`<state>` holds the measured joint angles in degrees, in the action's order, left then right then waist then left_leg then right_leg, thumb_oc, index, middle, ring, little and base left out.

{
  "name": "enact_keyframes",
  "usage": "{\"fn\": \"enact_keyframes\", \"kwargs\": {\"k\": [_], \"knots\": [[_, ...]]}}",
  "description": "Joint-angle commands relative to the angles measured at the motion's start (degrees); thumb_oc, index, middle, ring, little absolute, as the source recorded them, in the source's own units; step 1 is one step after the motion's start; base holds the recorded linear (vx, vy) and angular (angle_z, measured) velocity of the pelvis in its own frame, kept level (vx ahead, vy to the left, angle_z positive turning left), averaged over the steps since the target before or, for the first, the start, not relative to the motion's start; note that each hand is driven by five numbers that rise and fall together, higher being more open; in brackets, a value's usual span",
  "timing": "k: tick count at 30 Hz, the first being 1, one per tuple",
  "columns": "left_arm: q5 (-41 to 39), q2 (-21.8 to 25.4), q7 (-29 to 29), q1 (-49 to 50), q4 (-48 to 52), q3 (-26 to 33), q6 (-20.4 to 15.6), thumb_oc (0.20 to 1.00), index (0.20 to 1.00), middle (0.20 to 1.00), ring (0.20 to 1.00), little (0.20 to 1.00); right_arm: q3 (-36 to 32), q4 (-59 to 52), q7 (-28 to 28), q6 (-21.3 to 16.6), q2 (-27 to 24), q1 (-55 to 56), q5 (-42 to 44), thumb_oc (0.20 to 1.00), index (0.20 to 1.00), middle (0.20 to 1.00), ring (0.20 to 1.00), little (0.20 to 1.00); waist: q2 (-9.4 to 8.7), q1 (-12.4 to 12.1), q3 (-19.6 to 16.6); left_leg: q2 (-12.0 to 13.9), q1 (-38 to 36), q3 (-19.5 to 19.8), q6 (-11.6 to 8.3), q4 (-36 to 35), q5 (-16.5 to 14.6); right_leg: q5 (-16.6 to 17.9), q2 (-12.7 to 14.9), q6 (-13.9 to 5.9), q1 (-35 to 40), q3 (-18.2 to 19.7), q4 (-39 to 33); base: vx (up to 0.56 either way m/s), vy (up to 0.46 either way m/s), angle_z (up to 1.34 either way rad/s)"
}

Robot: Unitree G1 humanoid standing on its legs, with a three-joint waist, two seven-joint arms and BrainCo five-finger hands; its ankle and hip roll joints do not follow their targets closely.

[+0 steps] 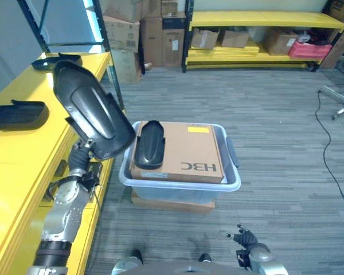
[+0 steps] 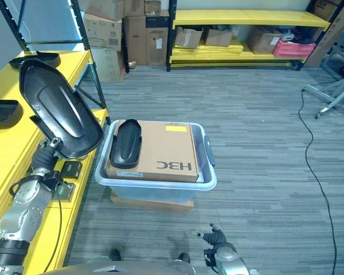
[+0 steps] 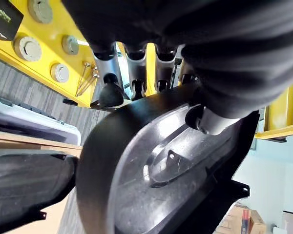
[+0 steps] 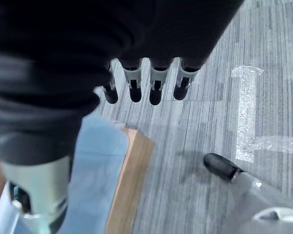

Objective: Move parts from the plastic box to the shelf.

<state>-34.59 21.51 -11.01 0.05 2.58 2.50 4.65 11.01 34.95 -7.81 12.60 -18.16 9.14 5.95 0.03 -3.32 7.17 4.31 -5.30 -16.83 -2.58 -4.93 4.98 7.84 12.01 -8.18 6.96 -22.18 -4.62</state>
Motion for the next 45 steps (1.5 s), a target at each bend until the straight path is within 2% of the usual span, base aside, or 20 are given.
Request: {"fn": "enact_keyframes", "kwargs": {"k": [1,2,5,11,14,15,18,19,24,27,29,31,33,34,36,37,39,43,44,45], "knots": [[3.56,2.39,1.63,-3.95,6.75,2.06,-5.12,0.200,0.200,0.200,0.200,0.200,1.17,1.63,1.27,-1.06,0.48,-2.41,-2.01,1.000,1.000,1.000,1.000,1.000,1.80,-1.35,0.43,-2.11,-0.55,3.73,2.43,0.59,-5.54,-8.03,0.53,-2.87,-0.43,2.33,5.84,-0.05,-0.066,0.61],[3.61,2.89,2.22,-3.67,6.67,1.90,-5.24,0.200,0.200,0.200,0.200,0.200,1.10,4.62,1.12,-1.57,0.70,-1.01,-0.40,1.000,1.000,1.000,1.000,1.000,1.96,-0.60,0.54,-2.26,0.18,6.80,2.35,1.38,-5.58,-9.53,-1.79,-1.24,-1.20,5.68,6.67,-0.04,-0.076,0.77],[3.87,2.96,2.62,-3.36,6.97,1.89,-5.05,0.200,0.200,0.200,0.200,0.200,0.10,8.43,1.03,-2.57,0.95,1.03,1.58,1.000,1.000,1.000,1.000,1.000,1.86,-0.17,0.66,-2.39,1.11,11.06,1.60,2.28,-5.18,-10.51,-4.62,0.53,-1.21,8.59,6.65,0.05,-0.112,1.54],[2.25,2.55,-1.57,-0.79,9.96,3.06,-5.45,0.200,0.200,0.200,0.200,0.200,1.60,15.94,1.63,-2.33,1.19,-0.42,0.66,1.000,1.000,1.000,1.000,1.000,1.46,-3.91,2.02,-0.91,5.06,13.80,-1.40,4.25,-2.95,-10.68,-6.28,2.43,-0.36,4.67,5.37,-0.04,-0.121,0.95],[2.32,2.31,-0.87,0.04,10.11,3.60,-6.02,0.200,0.200,0.200,0.200,0.200,1.73,17.47,0.43,-2.85,0.78,-1.19,0.92,1.000,1.000,1.000,1.000,1.000,1.68,-4.95,2.79,0.09,8.09,10.58,-2.59,6.45,-2.18,-10.64,-6.29,2.68,0.53,0.70,4.59,-0.06,-0.104,1.01],[3.17,2.18,0.83,0.09,9.78,3.62,-6.45,0.200,0.200,0.200,0.200,0.200,1.47,18.52,-0.94,-3.61,0.99,-1.00,2.09,1.000,1.000,1.000,1.000,1.000,2.04,-4.71,2.76,1.37,8.74,3.97,-3.75,6.17,-1.89,-11.43,-6.45,2.36,1.76,-3.32,4.08,0.02,-0.079,1.47],[3.88,1.96,1.04,-0.11,9.78,3.14,-6.66,0.200,0.200,0.200,0.200,0.200,1.01,19.89,-1.93,-4.59,1.37,-1.01,3.27,1.000,1.000,1.000,1.000,1.000,2.52,-3.84,2.75,2.10,8.87,-2.84,-3.96,5.16,-0.30,-11.00,-6.75,2.24,2.31,-6.87,3.62,0.04,-0.023,1.63],[4.96,1.81,-0.36,-0.08,9.82,2.46,-7.25,0.200,0.200,0.200,0.200,0.200,0.98,21.68,-2.15,-5.38,2.01,-1.34,3.52,1.000,1.000,1.000,1.000,1.000,3.13,-3.04,2.69,2.81,9.11,-9.80,-4.16,4.57,2.35,-10.93,-7.46,2.50,2.64,-10.04,4.14,0.17,0.085,2.25],[6.46,2.35,-1.23,1.84,9.42,3.77,-9.09,0.200,0.200,0.200,0.200,0.200,2.93,24.31,-0.57,-5.50,2.83,-3.53,1.18,1.000,1.000,1.000,1.000,1.000,2.68,-5.17,2.47,0.13,9.40,-8.50,-1.55,4.79,-0.49,-13.10,-7.47,3.13,2.18,-9.64,7.15,0.20,0.108,0.44],[8.45,3.05,1.31,2.79,10.22,5.25,-9.72,0.200,0.200,0.200,0.200,0.200,3.77,23.48,-0.81,-4.71,3.59,-3.92,2.83,1.000,1.000,1.000,1.000,1.000,2.22,-7.01,1.87,-2.40,9.83,-6.24,1.40,7.30,-4.36,-17.54,-6.61,3.23,2.57,-9.22,12.41,0.26,0.156,-0.03],[8.48,4.03,2.93,2.24,10.38,5.56,-9.29,0.200,0.200,0.200,0.200,0.200,3.03,22.38,-1.54,-3.61,3.89,-3.76,5.45,1.000,1.000,1.000,1.000,1.000,2.17,-7.20,1.68,-3.93,10.15,-5.60,3.87,8.83,-6.43,-18.93,-4.22,1.57,0.64,-9.27,22.44,0.23,0.199,0.16],[8.92,4.71,3.44,0.91,9.68,4.77,-9.20,0.200,0.200,0.200,0.200,0.200,1.23,21.83,-1.78,-4.43,4.31,-3.14,6.97,1.000,1.000,1.000,1.000,1.000,2.70,-5.78,2.29,-5.56,9.56,-5.07,7.19,10.64,-9.40,-15.18,0.57,-1.12,-5.42,-7.71,40.91,0.17,0.253,0.34],[9.03,5.22,2.93,0.35,8.92,4.00,-9.68,0.200,0.200,0.200,0.200,0.200,-0.17,21.68,-1.79,-5.28,4.61,-2.89,10.22,1.000,1.000,1.000,1.000,1.000,2.79,-4.34,3.18,-6.59,8.62,-4.53,8.88,11.47,-11.24,-12.47,2.90,-2.46,-10.23,-4.63,50.44,0.16,0.102,0.58],[8.93,5.83,0.90,-0.82,8.34,3.10,-10.17,0.200,0.200,0.200,0.200,0.200,-2.23,20.04,-1.64,-5.63,4.82,-2.52,8.78,1.000,1.000,1.000,1.000,1.000,3.20,-1.85,4.45,-6.66,6.03,-3.06,8.53,11.13,-12.17,-10.11,5.29,-2.40,-16.74,1.16,48.36,0.18,-0.137,0.45],[8.61,6.13,0.27,-2.27,8.31,2.62,-9.77,0.200,0.200,0.200,0.200,0.200,-2.46,19.56,-1.21,-6.16,4.69,-2.46,7.11,1.000,1.000,1.000,1.000,1.000,3.13,-1.18,5.04,-6.05,4.53,-2.27,7.40,10.14,-12.12,-7.73,6.47,-2.86,-16.56,3.07,40.04,0.15,-0.288,0.26],[8.11,6.96,-0.84,-4.32,8.37,1.47,-9.49,0.200,0.200,0.200,0.200,0.200,-2.39,20.05,-0.70,-7.28,4.41,-2.63,5.77,1.000,1.000,1.000,1.000,1.000,2.31,-0.47,5.65,-5.02,3.74,-1.28,5.80,9.47,-12.04,-4.17,7.06,-3.70,-14.82,4.96,24.98,0.15,-0.428,0.67],[7.25,7.82,-2.37,-5.92,8.21,-0.51,-9.89,0.200,0.200,0.200,0.200,0.200,-2.91,20.85,-0.44,-7.87,4.65,-2.99,4.69,1.000,1.000,1.000,1.000,1.000,1.26,0.49,6.38,-3.16,2.94,0.17,4.98,9.95,-13.34,3.18,8.25,-5.70,-14.67,7.89,15.62,0.17,-0.436,0.68],[7.06,6.84,-2.42,-5.32,8.38,0.01,-8.80,0.200,0.200,0.200,0.200,0.200,-2.09,19.84,0.77,-5.36,3.51,-2.87,2.62,1.000,1.000,1.000,1.000,1.000,0.30,0.37,5.82,1.95,1.79,-2.20,2.16,11.58,-12.56,-1.47,7.92,-5.64,-10.36,3.69,12.45,0.20,-0.297,0.60],[6.93,6.35,-1.92,-5.08,8.48,-0.11,-8.48,0.200,0.200,0.200,0.200,0.200,-2.11,20.09,1.09,-5.45,2.95,-2.79,2.56,1.000,1.000,1.000,1.000,1.000,0.06,0.44,5.52,3.13,2.04,-2.19,1.20,11.93,-11.77,-2.78,6.75,-5.53,-9.34,3.22,11.91,0.26,-0.436,0.11],[7.31,4.55,-1.40,-4.67,10.42,-0.92,-5.72,0.200,0.200,0.200,0.200,0.200,-2.04,18.43,0.06,-3.39,1.28,-2.34,6.06,1.000,1.000,1.000,1.000,1.000,-0.73,0.63,4.77,6.56,3.03,-4.78,-1.31,13.60,-9.35,-4.81,3.74,-4.02,-4.91,0.70,8.61,0.24,-0.406,0.08]]}}
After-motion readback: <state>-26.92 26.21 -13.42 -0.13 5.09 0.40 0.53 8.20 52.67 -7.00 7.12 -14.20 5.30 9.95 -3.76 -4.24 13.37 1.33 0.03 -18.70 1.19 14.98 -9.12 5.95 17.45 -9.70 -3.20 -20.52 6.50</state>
